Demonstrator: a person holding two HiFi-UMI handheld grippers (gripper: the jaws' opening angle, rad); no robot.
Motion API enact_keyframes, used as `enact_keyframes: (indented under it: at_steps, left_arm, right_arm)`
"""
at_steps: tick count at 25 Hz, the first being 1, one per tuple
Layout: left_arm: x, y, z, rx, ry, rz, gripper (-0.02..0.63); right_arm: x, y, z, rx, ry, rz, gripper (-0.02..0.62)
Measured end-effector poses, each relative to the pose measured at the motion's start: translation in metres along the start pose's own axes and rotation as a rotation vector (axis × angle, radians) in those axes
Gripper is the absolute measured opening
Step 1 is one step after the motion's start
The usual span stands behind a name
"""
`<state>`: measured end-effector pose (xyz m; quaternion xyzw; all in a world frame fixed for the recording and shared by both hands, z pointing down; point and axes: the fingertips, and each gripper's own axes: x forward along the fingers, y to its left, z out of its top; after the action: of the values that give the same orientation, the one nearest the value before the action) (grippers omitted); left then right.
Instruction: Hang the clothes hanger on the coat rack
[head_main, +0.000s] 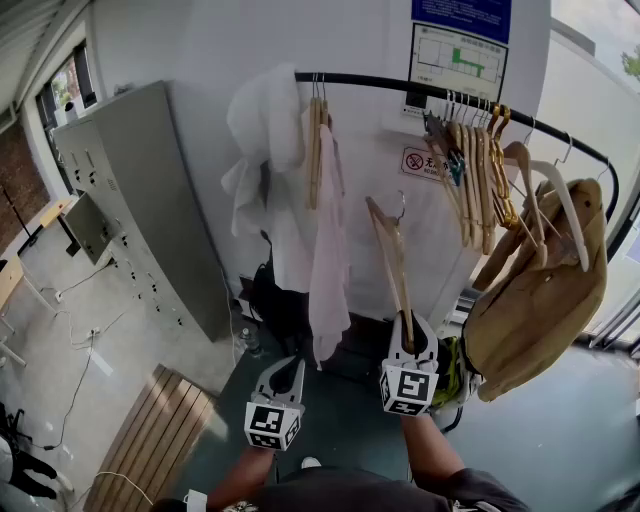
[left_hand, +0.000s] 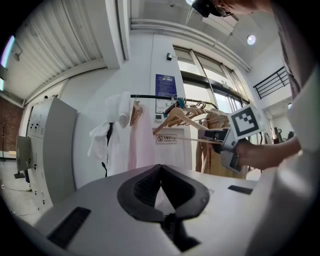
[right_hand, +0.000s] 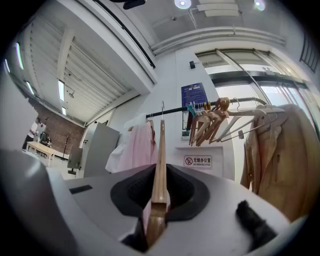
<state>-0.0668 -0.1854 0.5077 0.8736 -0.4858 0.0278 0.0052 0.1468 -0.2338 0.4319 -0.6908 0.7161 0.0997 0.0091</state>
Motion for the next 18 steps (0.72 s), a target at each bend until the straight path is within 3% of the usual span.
enact_keyframes:
  at_steps: [11, 18]
  left_arm:
    - [0.002, 0.057, -0.017, -0.056, 0.013, -0.011, 0.009]
    - [0.013, 0.067, -0.027, -0.086, 0.023, -0.002, 0.009]
  right_arm:
    - [0.112, -0.001, 0.073, -0.059, -0.092, -0.099, 0.055]
    - [0.179, -0.007, 0.115, -0.058, -0.106, -0.114, 0.055]
